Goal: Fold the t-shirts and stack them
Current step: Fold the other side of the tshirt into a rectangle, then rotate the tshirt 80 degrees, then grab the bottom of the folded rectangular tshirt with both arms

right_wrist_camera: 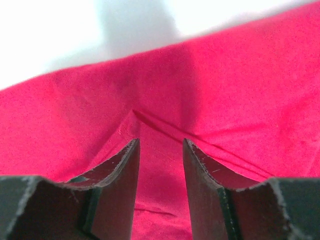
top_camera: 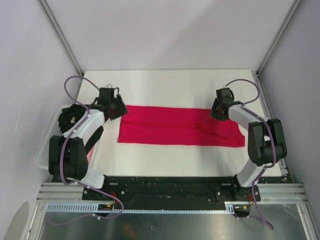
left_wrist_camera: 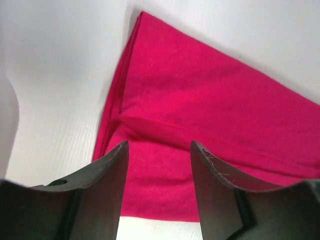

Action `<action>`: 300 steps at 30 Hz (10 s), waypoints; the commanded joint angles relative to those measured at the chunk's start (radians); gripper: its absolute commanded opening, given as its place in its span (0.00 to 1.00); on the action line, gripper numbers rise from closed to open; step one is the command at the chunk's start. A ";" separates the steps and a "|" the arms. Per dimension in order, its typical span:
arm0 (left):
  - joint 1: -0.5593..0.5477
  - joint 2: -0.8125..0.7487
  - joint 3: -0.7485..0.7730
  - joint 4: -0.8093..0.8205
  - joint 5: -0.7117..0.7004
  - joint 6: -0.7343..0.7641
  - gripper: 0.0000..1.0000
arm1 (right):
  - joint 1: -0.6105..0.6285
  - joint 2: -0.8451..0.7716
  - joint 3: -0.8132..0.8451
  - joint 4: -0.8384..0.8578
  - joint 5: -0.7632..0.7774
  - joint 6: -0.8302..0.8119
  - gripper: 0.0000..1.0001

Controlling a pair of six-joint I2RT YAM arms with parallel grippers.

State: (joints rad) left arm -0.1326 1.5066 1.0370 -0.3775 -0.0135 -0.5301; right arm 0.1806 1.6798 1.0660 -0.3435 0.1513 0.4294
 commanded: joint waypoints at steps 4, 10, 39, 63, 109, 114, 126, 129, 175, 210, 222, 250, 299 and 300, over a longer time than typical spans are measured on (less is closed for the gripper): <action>-0.010 -0.054 -0.032 0.005 0.067 0.045 0.57 | 0.040 0.067 0.099 0.042 0.066 -0.023 0.45; -0.014 -0.039 -0.040 0.008 0.079 0.045 0.57 | 0.056 0.104 0.113 0.040 0.094 -0.026 0.46; -0.045 -0.049 -0.061 0.022 0.105 0.035 0.57 | 0.240 -0.067 0.004 -0.173 0.147 0.161 0.06; -0.132 -0.018 -0.038 0.021 0.163 0.034 0.57 | 0.042 -0.373 -0.127 -0.155 0.163 0.085 0.44; -0.834 0.667 0.639 0.022 0.130 -0.076 0.52 | 0.030 -0.660 -0.330 -0.293 0.083 0.191 0.33; -0.841 0.684 0.654 0.021 0.130 -0.084 0.51 | 0.030 -0.653 -0.330 -0.289 0.082 0.189 0.33; -0.843 0.668 0.651 0.021 0.080 -0.105 0.25 | 0.033 -0.641 -0.337 -0.281 0.095 0.186 0.33; -0.842 0.635 0.615 0.022 0.042 -0.102 0.12 | 0.030 -0.636 -0.341 -0.277 0.098 0.185 0.33; -0.463 0.104 0.049 0.062 0.047 -0.018 0.44 | -0.171 -0.456 -0.537 -0.004 -0.086 0.331 0.34; -0.503 0.326 0.016 -0.093 -0.038 0.042 0.35 | -0.125 0.397 0.787 -0.309 0.000 0.040 0.43; -0.761 0.408 0.181 -0.094 0.046 -0.066 0.34 | -0.162 0.185 0.492 -0.209 -0.074 0.093 0.43; -0.828 0.048 0.044 -0.065 0.039 -0.124 0.43 | 0.060 -0.482 -0.207 -0.314 -0.174 0.243 0.43; -0.729 -0.013 -0.301 0.095 0.101 -0.089 0.29 | 0.571 -0.700 -0.650 -0.245 -0.181 0.706 0.24; -0.731 -0.013 -0.300 0.096 0.100 -0.090 0.27 | 0.573 -0.699 -0.648 -0.245 -0.183 0.705 0.22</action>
State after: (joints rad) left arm -0.8463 1.4872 0.7273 -0.2996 0.0994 -0.6434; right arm 0.7441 0.9730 0.4187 -0.6167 -0.0353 1.1324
